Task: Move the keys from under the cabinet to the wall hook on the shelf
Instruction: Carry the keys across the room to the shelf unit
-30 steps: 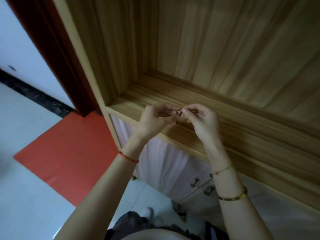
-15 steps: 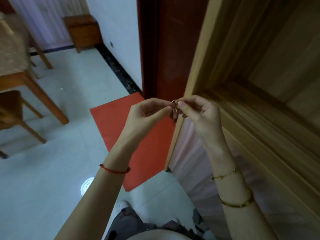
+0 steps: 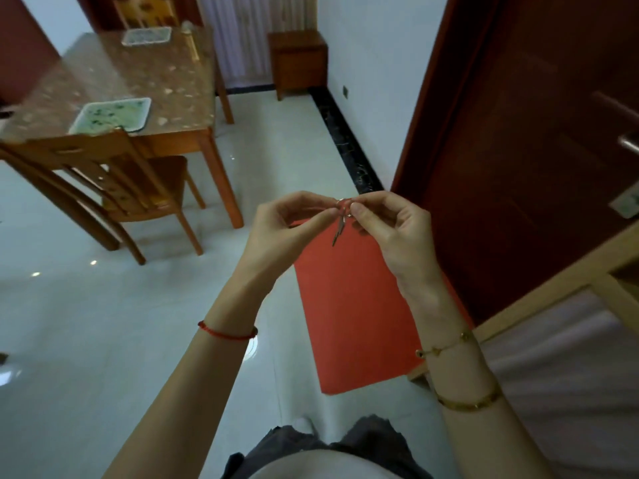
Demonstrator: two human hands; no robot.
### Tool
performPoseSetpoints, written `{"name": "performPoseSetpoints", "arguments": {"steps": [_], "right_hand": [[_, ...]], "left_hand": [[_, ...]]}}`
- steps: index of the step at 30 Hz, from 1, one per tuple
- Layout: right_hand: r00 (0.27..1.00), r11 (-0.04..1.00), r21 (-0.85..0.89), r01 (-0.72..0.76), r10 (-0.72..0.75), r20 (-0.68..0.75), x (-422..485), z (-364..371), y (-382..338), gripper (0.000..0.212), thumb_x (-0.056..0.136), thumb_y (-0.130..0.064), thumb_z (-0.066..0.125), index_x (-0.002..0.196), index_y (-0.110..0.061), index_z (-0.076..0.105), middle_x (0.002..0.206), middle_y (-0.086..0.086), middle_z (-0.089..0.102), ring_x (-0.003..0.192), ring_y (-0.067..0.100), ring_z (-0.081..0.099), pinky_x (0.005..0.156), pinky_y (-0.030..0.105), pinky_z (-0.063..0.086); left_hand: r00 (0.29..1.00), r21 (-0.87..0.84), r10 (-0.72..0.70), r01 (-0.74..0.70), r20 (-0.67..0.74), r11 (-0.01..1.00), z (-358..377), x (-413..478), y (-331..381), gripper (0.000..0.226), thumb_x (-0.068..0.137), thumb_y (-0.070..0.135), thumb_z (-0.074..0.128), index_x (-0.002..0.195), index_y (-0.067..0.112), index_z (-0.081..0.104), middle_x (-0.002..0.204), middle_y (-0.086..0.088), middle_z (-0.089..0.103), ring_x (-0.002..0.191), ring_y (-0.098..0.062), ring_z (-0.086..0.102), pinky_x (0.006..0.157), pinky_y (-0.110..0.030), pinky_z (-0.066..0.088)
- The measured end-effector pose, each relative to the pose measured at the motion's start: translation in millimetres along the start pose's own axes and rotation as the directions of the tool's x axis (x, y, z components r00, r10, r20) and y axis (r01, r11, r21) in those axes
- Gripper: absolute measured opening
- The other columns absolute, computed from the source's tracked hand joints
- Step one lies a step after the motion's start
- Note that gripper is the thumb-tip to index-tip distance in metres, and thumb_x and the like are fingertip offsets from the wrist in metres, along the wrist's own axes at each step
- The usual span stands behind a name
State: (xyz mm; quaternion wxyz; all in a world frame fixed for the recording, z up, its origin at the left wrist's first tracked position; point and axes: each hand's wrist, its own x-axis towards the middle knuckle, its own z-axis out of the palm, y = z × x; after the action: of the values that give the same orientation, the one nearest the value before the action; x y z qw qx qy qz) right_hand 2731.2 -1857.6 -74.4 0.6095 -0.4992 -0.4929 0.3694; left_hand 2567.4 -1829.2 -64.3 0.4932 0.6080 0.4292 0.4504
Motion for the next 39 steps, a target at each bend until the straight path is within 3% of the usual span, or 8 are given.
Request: {"name": "performPoseSetpoints", "arguments": {"steps": [4, 8, 15, 18, 21, 26, 31, 39], "right_hand": [[0.998, 1.0, 0.018, 0.001, -0.002, 0.062, 33, 36, 11, 0.006, 0.088, -0.003, 0.069, 0.09, -0.007, 0.074, 0.078, 0.0, 0.075, 0.066, 0.004, 0.067, 0.068, 0.018, 0.052], [0.993, 1.0, 0.019, -0.007, 0.004, 0.12, 78, 61, 24, 0.006, 0.089, -0.004, 0.069, 0.092, -0.005, 0.074, 0.08, 0.0, 0.075, 0.068, 0.003, 0.067, 0.067, 0.017, 0.052], [0.986, 1.0, 0.016, 0.0, -0.002, 0.167, 195, 86, 50, 0.006, 0.089, -0.007, 0.069, 0.091, -0.009, 0.074, 0.082, 0.0, 0.076, 0.067, 0.007, 0.068, 0.066, 0.018, 0.052], [0.979, 1.0, -0.01, 0.014, -0.011, 0.201, 256, 90, 59, 0.006, 0.089, -0.009, 0.069, 0.091, -0.011, 0.075, 0.082, 0.0, 0.075, 0.067, 0.007, 0.068, 0.066, 0.02, 0.052], [0.973, 0.999, -0.01, 0.03, -0.027, 0.228, 320, 94, 63, 0.006, 0.089, -0.01, 0.07, 0.091, -0.01, 0.075, 0.08, -0.001, 0.075, 0.067, 0.007, 0.067, 0.066, 0.02, 0.052], [0.965, 0.999, -0.026, 0.044, -0.035, 0.261, 424, 105, 79, 0.008, 0.089, -0.01, 0.07, 0.093, -0.006, 0.075, 0.08, -0.001, 0.075, 0.068, 0.009, 0.066, 0.067, 0.021, 0.053], [0.964, 0.999, -0.015, 0.031, -0.026, 0.264, 511, 124, 102, 0.008, 0.089, -0.009, 0.069, 0.093, -0.006, 0.076, 0.08, 0.0, 0.075, 0.068, 0.009, 0.067, 0.066, 0.021, 0.053], [0.966, 0.998, -0.03, 0.05, -0.04, 0.256, 646, 177, 148, 0.009, 0.09, -0.012, 0.069, 0.094, -0.01, 0.076, 0.086, 0.002, 0.077, 0.074, 0.01, 0.07, 0.068, 0.021, 0.053]], "left_hand": [[0.998, 0.036, -0.022, 0.024, -0.061, 0.999, -34, 26, -9, 0.009, 0.089, 0.009, 0.075, 0.093, 0.017, 0.078, 0.084, 0.01, 0.08, 0.083, 0.001, 0.075, 0.087, -0.027, 0.058], [0.991, 0.053, -0.024, 0.031, -0.129, 0.998, -56, 62, -17, 0.011, 0.09, 0.01, 0.074, 0.1, 0.008, 0.078, 0.094, -0.003, 0.08, 0.088, -0.005, 0.076, 0.095, -0.037, 0.058], [0.981, 0.076, -0.01, 0.025, -0.195, 0.997, -75, 170, -31, 0.011, 0.091, 0.01, 0.073, 0.101, 0.007, 0.077, 0.093, 0.001, 0.079, 0.082, 0.004, 0.073, 0.078, -0.017, 0.056], [0.972, 0.084, -0.002, 0.022, -0.234, 0.996, -76, 227, -32, 0.012, 0.09, 0.013, 0.075, 0.1, 0.009, 0.078, 0.098, -0.003, 0.08, 0.093, -0.007, 0.076, 0.093, -0.032, 0.059], [0.965, 0.081, 0.007, 0.015, -0.261, 0.997, -77, 285, -32, 0.008, 0.089, 0.015, 0.075, 0.097, 0.016, 0.078, 0.096, 0.003, 0.08, 0.093, -0.004, 0.076, 0.098, -0.039, 0.058], [0.951, 0.057, 0.004, 0.014, -0.309, 0.998, -83, 383, -40, 0.008, 0.09, 0.016, 0.075, 0.097, 0.018, 0.078, 0.095, 0.007, 0.08, 0.094, -0.002, 0.075, 0.099, -0.04, 0.057], [0.941, 0.027, -0.026, 0.037, -0.337, 0.999, -95, 470, -51, 0.011, 0.09, 0.014, 0.075, 0.1, 0.009, 0.077, 0.099, -0.002, 0.08, 0.099, -0.011, 0.076, 0.102, -0.046, 0.054], [0.95, 0.033, -0.012, 0.023, -0.311, 0.999, -145, 611, -86, 0.012, 0.09, 0.016, 0.075, 0.101, 0.01, 0.078, 0.099, -0.003, 0.08, 0.098, -0.013, 0.076, 0.099, -0.038, 0.057]]}}
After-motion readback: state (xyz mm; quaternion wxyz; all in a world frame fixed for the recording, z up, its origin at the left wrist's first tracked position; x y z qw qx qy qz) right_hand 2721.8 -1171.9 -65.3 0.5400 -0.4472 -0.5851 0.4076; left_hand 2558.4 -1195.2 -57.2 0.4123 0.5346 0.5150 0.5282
